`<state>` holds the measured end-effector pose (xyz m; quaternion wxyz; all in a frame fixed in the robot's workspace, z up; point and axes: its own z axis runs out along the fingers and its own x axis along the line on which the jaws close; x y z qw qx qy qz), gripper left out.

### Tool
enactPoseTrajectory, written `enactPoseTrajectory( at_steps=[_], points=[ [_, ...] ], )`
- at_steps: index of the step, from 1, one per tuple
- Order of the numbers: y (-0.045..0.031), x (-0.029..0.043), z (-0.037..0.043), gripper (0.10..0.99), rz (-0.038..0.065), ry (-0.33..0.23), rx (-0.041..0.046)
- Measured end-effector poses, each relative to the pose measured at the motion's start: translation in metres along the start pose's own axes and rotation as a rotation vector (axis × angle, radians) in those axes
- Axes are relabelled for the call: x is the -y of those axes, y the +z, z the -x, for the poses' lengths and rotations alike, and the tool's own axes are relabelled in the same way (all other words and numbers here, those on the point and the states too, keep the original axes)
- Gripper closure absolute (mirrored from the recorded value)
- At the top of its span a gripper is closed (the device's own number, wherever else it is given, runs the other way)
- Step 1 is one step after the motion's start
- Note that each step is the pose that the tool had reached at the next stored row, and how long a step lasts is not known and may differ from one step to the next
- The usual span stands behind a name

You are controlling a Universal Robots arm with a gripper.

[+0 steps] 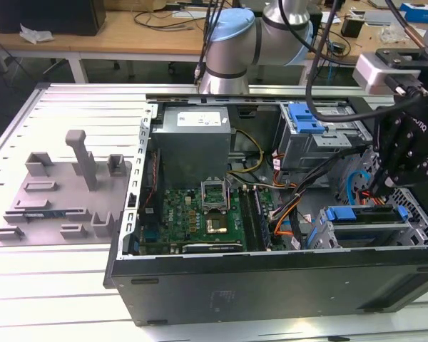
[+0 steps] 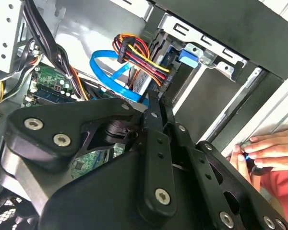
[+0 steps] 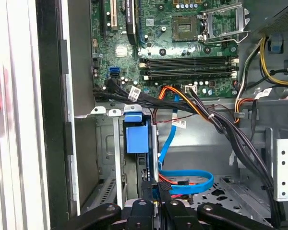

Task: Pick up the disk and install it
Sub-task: 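Insert the second disk wire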

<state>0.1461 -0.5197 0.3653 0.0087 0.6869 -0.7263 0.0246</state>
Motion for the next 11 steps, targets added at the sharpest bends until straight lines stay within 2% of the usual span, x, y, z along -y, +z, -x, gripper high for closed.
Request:
enactPoseTrajectory(
  at_steps=[4,11],
  points=[
    [0.0015,0.0001,-0.0025,0.925,0.001,0.018,0.0049],
    [0.0017,0.0001,-0.0027,0.925,0.001,0.013,0.0050]
  ],
)
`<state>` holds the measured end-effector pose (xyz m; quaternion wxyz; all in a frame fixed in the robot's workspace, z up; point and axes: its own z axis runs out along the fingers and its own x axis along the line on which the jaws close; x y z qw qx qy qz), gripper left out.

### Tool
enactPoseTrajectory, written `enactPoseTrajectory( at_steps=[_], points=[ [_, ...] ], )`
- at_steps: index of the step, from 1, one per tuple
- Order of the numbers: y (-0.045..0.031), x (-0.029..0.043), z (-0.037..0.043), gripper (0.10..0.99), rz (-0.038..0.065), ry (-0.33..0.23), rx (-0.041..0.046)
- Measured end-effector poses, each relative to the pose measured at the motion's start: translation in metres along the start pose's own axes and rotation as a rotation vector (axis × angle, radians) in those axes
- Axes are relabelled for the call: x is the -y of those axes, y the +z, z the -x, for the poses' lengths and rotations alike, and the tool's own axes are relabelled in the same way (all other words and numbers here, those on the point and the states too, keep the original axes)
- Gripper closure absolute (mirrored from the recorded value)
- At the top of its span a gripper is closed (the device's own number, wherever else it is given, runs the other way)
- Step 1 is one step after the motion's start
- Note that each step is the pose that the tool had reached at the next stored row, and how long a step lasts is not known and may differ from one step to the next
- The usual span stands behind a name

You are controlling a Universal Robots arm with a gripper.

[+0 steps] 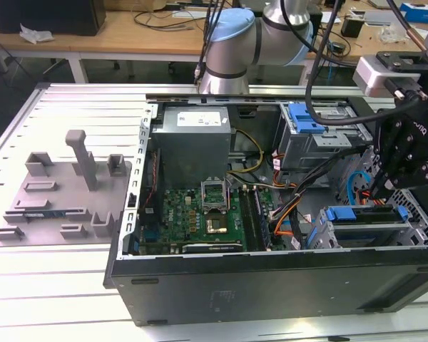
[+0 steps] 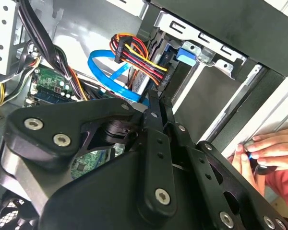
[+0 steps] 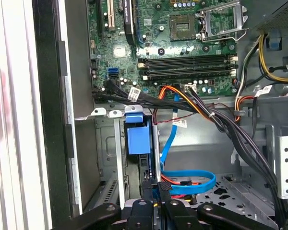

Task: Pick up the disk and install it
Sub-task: 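Insert the second disk wire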

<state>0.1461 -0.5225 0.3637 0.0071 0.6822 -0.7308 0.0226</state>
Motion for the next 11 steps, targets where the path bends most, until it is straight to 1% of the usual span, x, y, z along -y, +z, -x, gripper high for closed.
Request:
enactPoseTrajectory(
  at_steps=[3,6,11],
  points=[
    [0.0004,0.0000,-0.0015,0.925,0.000,-0.008,0.0006],
    [0.0011,0.0001,-0.0035,0.925,0.001,-0.015,0.0040],
    [0.0022,0.0002,-0.0051,0.925,0.003,-0.026,0.0176]
  ],
)
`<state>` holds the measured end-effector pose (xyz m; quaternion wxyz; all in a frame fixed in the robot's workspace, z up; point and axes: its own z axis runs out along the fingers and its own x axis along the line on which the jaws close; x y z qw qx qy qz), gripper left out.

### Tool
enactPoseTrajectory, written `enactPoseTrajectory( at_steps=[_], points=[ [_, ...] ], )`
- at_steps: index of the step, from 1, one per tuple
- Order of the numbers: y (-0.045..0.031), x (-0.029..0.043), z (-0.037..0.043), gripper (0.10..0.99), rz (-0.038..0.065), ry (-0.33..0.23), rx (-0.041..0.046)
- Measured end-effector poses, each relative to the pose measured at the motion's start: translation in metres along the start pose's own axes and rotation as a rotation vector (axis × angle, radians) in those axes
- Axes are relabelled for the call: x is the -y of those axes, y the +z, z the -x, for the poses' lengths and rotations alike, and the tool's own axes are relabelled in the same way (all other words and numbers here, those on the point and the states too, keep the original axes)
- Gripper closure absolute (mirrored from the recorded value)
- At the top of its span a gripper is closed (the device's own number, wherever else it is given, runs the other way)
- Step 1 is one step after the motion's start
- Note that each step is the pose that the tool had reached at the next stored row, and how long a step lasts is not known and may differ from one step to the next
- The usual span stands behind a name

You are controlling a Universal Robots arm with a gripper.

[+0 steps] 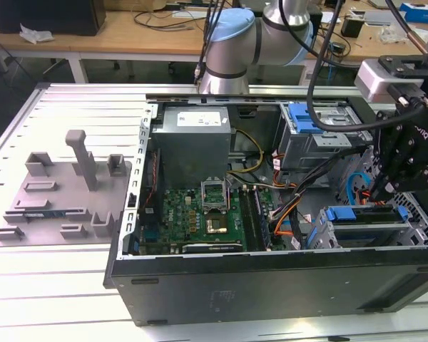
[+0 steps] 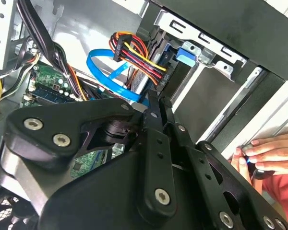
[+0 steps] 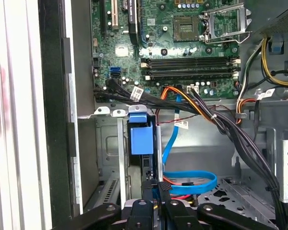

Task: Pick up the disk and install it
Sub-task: 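Insert the second disk wire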

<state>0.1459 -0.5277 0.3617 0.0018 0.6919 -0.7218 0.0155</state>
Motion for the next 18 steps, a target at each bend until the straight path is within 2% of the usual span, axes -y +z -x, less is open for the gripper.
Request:
enactPoseTrajectory(
  at_steps=[3,18],
  points=[
    [0.0007,-0.0001,-0.0004,0.925,0.001,-0.004,0.0039],
    [0.0032,-0.0009,-0.0030,0.925,0.001,-0.014,0.0042]
  ],
)
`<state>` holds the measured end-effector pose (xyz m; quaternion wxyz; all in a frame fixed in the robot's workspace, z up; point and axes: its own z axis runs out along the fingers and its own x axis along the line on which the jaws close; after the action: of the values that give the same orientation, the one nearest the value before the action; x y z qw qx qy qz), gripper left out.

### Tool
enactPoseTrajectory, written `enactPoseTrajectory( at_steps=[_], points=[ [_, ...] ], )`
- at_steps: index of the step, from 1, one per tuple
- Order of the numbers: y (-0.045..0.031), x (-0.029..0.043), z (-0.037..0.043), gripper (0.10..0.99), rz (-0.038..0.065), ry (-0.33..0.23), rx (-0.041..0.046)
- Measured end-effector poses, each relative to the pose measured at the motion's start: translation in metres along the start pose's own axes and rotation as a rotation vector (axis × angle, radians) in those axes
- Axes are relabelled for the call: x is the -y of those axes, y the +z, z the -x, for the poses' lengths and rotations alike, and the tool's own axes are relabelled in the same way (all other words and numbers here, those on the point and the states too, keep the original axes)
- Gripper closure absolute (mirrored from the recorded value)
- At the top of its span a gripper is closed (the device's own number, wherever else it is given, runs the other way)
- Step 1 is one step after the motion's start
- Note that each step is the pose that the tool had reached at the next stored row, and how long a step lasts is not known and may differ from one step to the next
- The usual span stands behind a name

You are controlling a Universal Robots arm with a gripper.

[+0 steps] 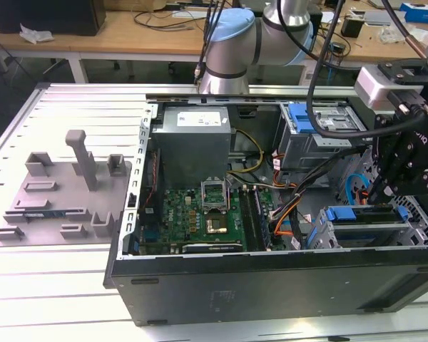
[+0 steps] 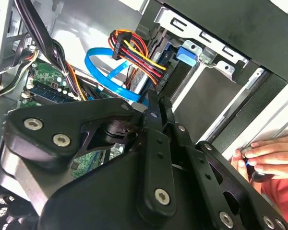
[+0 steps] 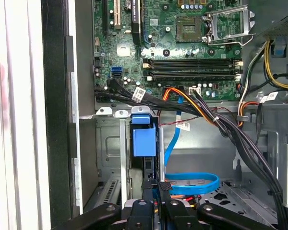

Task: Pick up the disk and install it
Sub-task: 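Insert the second disk wire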

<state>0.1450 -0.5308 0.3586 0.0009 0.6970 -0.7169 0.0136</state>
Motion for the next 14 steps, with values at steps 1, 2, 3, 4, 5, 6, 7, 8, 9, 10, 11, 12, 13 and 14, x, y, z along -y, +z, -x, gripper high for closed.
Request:
enactPoseTrajectory(
  at_steps=[1,2,3,4,5,6,7,8,9,10,11,12,13,14],
  points=[
    [0.0003,0.0000,0.0000,0.925,0.000,0.000,0.0002],
    [0.0005,0.0000,0.0000,0.925,0.000,0.000,0.0001],
    [0.0011,0.0000,0.0001,0.925,0.000,0.000,0.0002],
    [0.0015,0.0000,0.0001,0.925,0.000,0.000,0.0002],
    [0.0021,0.0000,0.0001,0.925,0.000,0.000,0.0001],
    [0.0023,0.0000,0.0001,0.925,0.000,0.000,0.0001],
    [0.0025,0.0000,0.0001,0.925,0.000,0.000,0.0001],
    [0.0028,0.0000,0.0001,0.925,0.000,0.000,0.0001],
    [0.0031,0.0000,0.0001,0.925,0.000,0.000,0.0001],
    [0.0034,-0.0001,0.0001,0.925,0.000,0.000,0.0002],
    [0.0036,-0.0001,0.0001,0.925,0.000,0.000,0.0001],
    [0.0038,-0.0001,0.0001,0.925,0.000,0.000,0.0001],
    [0.0040,-0.0001,0.0001,0.925,0.000,0.000,0.0001],
    [0.0042,-0.0001,0.0001,0.925,0.000,0.000,0.0002]
  ],
)
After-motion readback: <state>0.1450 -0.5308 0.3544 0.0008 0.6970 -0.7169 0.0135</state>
